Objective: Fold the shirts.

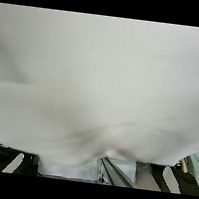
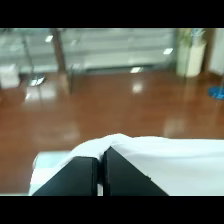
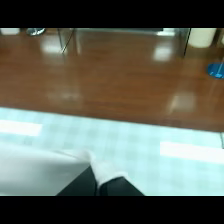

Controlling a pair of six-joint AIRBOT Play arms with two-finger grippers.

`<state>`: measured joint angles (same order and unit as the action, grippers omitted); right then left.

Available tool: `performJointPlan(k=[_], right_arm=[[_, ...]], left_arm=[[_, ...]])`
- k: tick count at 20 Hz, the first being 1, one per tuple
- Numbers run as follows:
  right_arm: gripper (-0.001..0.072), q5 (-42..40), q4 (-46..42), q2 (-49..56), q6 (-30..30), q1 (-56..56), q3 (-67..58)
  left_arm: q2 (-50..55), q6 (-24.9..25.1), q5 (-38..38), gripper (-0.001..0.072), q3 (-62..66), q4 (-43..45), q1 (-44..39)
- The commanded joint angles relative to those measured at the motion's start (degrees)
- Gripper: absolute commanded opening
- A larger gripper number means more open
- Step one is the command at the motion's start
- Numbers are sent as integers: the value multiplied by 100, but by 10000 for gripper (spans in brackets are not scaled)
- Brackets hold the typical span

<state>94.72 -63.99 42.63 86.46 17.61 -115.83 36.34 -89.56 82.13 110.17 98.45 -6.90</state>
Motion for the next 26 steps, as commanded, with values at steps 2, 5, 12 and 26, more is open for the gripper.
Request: performJointPlan(k=[2,5,12,26], right_arm=[[27,96,262,-48,31,-4,1325],[26,-632,605,-9,-234,-9,3147],[26,-3285,1058,2081,-1169,-490,5132],[27,-3171,1252,6347,-584,-625,1888]], left_arm=[[166,-634,234,22,-1412,1084,-420],[717,-1064,-234,23,-2774,1084,-420],[3300,-2282,-3589,23,-3941,1012,-398],[7254,-1602,-1714,23,-745,-1556,717]])
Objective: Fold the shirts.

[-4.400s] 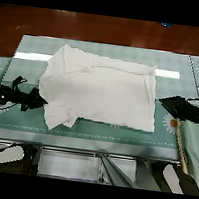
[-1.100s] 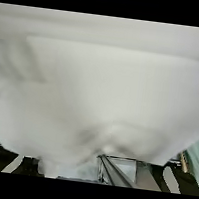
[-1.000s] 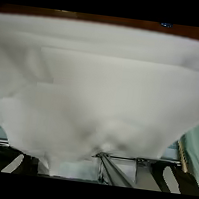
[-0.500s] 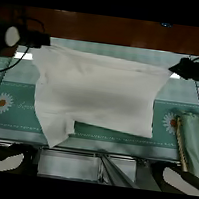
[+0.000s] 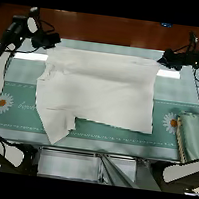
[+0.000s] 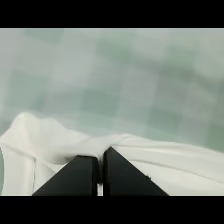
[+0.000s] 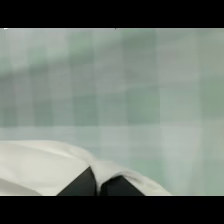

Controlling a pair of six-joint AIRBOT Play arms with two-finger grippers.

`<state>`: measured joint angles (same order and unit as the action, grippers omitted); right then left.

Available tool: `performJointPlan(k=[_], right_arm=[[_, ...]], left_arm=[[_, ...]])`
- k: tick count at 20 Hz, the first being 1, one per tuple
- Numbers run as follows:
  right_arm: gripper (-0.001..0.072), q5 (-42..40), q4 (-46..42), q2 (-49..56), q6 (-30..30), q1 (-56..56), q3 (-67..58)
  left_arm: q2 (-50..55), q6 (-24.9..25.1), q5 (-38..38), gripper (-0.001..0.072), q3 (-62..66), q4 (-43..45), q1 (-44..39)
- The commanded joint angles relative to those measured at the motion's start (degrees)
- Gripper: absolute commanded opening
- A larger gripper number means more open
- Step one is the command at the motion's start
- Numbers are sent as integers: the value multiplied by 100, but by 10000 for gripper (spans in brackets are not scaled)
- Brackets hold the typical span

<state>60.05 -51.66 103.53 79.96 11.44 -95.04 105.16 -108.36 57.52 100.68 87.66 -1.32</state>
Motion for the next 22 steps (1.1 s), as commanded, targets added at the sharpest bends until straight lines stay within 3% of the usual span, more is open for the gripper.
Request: performJointPlan(k=[1,4,7,11,17,18,19,20,22], right_arm=[[27,522,13,221,-26,39,-190],[27,1379,-4,87,-188,221,-190],[27,2192,-579,83,-225,142,-107],[27,2199,-813,83,-225,-59,487],[53,1954,-887,83,-142,-127,881],[274,1958,-892,81,-22,-127,881],[409,2017,-885,63,37,-107,879],[412,2100,-890,-2,39,-46,879],[412,2293,-949,-284,35,173,881]], left_arm=[[352,553,946,23,210,-476,210],[146,1266,1687,23,291,-658,365],[72,1996,2614,23,234,-968,378],[85,2028,3051,23,-210,-966,393],[94,2041,3080,24,-745,-968,437],[94,2009,3093,48,-743,-966,466],[87,2009,3193,252,-741,-960,501],[68,2004,3322,502,-739,-938,551],[2,1753,3748,507,-739,-815,791]])
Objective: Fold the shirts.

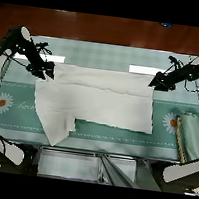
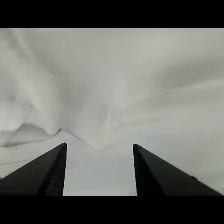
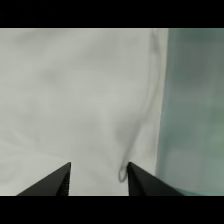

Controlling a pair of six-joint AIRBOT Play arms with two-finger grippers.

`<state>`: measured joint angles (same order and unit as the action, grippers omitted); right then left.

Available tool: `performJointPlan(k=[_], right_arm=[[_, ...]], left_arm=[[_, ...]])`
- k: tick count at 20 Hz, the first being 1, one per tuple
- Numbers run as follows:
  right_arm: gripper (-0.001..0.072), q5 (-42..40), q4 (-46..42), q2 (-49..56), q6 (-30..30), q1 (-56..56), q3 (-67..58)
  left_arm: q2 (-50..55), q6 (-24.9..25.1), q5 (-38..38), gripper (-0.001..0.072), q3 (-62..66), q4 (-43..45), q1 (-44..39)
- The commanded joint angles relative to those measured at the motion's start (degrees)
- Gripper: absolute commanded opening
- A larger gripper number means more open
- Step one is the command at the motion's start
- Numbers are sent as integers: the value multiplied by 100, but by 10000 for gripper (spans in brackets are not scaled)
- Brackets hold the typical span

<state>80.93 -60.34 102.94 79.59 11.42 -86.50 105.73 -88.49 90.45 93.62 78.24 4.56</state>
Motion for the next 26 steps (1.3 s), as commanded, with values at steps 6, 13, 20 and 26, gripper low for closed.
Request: performJointPlan(k=[6,13,20,26], right_arm=[[412,-844,-695,-2092,184,1040,1895],[412,-2203,844,-3965,-863,1128,5650],[412,-2000,1394,-4741,-933,1126,5888],[412,-1818,1615,-4817,-824,1342,5567]], left_arm=[[-1893,101,-157,503,-1976,74,1165],[-3960,1434,-1045,505,-5755,-2260,3628],[-4024,1075,-1298,506,-6605,-1805,3414],[-3742,861,-2164,506,-6924,-2009,2175]])
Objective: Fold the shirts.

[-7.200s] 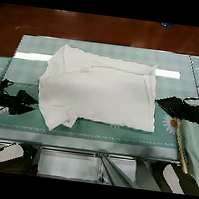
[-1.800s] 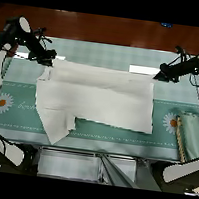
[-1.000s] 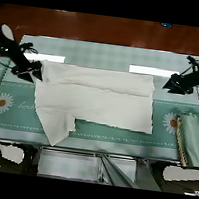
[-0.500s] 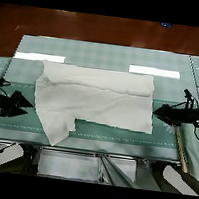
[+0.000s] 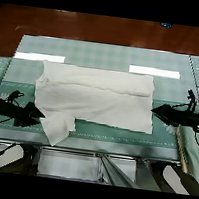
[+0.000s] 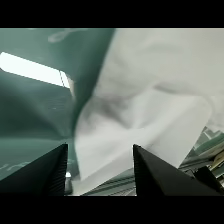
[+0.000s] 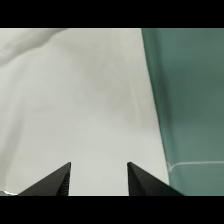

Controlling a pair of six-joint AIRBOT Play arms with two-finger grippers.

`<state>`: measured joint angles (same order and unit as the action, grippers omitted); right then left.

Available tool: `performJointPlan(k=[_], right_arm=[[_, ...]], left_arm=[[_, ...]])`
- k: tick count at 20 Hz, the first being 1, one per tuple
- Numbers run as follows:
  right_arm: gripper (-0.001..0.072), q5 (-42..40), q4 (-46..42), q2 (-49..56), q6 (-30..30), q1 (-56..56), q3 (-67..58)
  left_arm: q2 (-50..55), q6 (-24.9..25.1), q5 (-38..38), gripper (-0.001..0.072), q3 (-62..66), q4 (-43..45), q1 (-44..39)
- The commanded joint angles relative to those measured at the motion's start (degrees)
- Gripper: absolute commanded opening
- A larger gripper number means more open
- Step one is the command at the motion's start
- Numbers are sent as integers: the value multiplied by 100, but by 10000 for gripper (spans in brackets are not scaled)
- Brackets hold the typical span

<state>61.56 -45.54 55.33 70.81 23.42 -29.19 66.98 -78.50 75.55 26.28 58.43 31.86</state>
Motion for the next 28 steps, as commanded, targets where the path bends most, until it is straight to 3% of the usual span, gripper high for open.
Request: performJointPlan(k=[1,2,4,5,8,15,21,22,23,25,28], right_arm=[[412,295,151,-57,52,356,-334],[412,514,146,-57,48,610,-492],[412,949,-164,-57,46,1285,-688],[412,1167,-584,-57,76,1622,-660],[412,1502,-1438,-57,643,1961,-72],[412,1025,-1281,52,728,1128,868],[411,-203,66,981,400,120,813],[390,-310,302,1143,313,-98,721],[313,-304,481,1237,166,-262,584],[29,28,577,1211,-273,-398,144],[27,608,483,1182,-380,-352,-645]], left_arm=[[181,-262,-984,505,-240,-33,-796],[201,-282,-1246,451,-227,-68,-1023],[192,-323,-1488,107,-149,-166,-1200],[184,-302,-1493,22,-94,-229,-1200],[177,-149,-1351,23,24,-297,-1200],[179,-151,-1292,23,17,-299,-1224],[184,-170,-1294,23,20,-302,-1224],[184,-170,-1294,23,22,-302,-1224],[184,-166,-1294,23,59,-297,-1222],[184,-168,-1250,23,286,-302,-1211],[184,-166,-1156,23,881,-437,-1213]])
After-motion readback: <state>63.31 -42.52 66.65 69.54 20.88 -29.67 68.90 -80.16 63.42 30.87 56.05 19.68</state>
